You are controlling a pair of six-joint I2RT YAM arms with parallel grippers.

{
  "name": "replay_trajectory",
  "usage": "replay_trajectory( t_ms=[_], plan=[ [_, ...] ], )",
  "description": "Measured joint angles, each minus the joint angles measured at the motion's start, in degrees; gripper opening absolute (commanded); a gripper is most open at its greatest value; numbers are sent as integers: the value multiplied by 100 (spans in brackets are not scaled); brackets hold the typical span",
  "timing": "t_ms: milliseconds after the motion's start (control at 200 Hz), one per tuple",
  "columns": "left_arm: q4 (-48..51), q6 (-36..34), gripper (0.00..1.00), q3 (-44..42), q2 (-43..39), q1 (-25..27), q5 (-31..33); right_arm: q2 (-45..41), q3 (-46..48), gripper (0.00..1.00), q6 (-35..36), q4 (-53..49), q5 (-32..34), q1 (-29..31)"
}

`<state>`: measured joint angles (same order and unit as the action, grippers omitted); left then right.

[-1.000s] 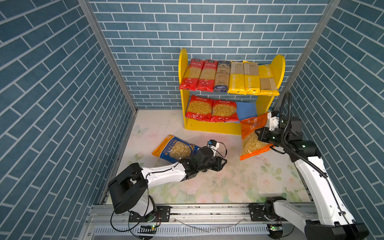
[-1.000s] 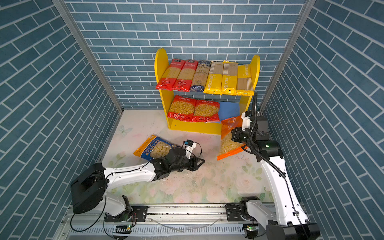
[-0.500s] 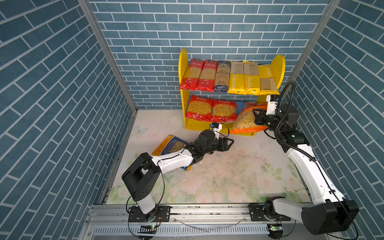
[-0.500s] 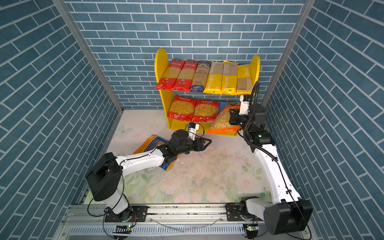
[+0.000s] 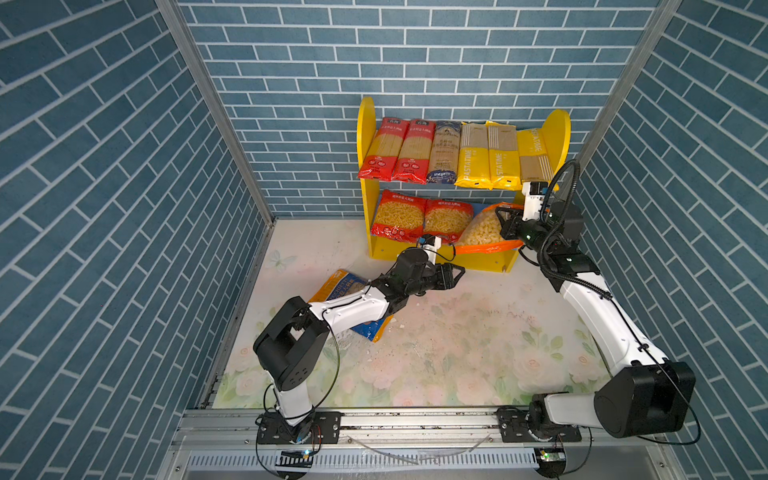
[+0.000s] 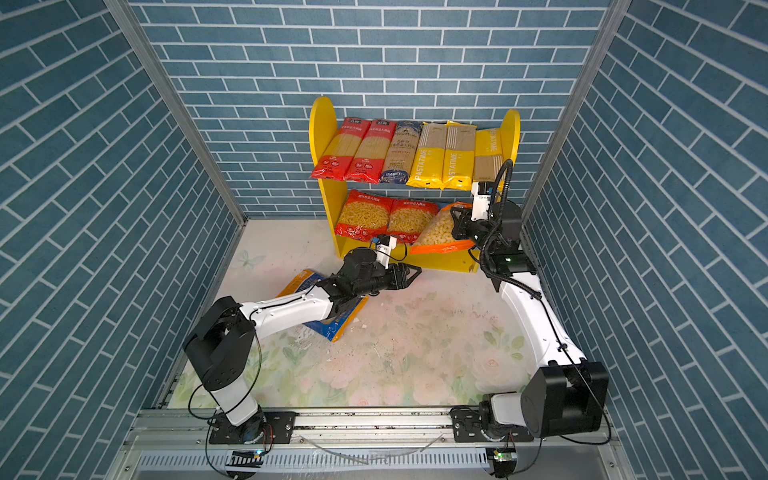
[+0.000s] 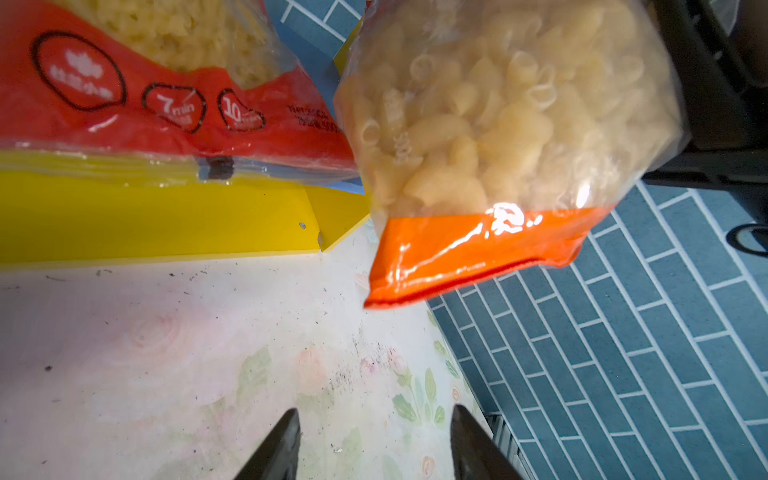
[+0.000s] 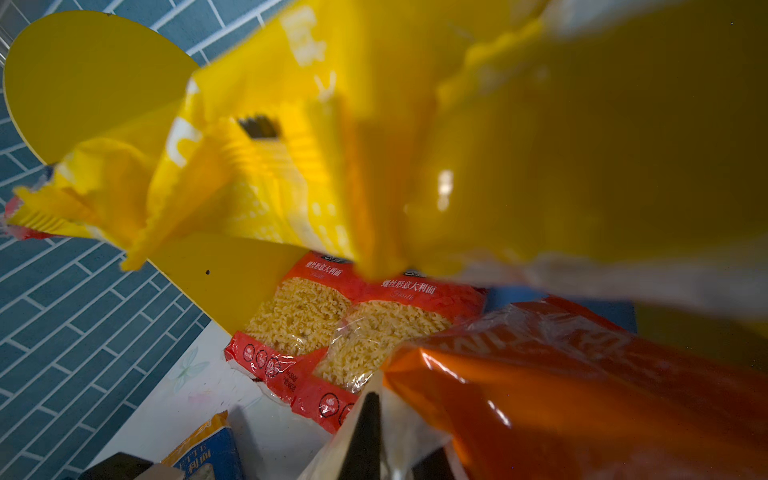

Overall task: Place and organize the pasta boxes and bags onto the shelf
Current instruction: 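Push the orange bag onto the lower shelf with both grippers beside the red bags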

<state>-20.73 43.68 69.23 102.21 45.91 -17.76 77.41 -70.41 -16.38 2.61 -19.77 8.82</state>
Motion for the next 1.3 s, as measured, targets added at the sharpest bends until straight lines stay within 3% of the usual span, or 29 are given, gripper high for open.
replay_trajectory(
  t_ms=[300, 590, 725, 930, 1120, 1295],
  plan=[
    [291, -138, 58, 352, 409, -9, -46, 341, -52, 0, 190, 323, -522, 107],
    [389, -221, 58, 396, 422, -61, -35, 852, -588, 0, 297, 140, -1335, 343],
    [426, -240, 58, 404, 442, -76, -33, 938, -715, 0, 599, -114, -1405, 328],
    [452, -262, 58, 433, 518, -83, -33, 997, -774, 0, 1392, -518, -1185, -149],
    [509, -280, 58, 446, 538, -94, -33, 1014, -654, 0, 2098, -542, -457, -332],
    [581, -289, 58, 494, 542, -96, -35, 1014, -365, 0, 2210, -516, 407, -330]
  ],
)
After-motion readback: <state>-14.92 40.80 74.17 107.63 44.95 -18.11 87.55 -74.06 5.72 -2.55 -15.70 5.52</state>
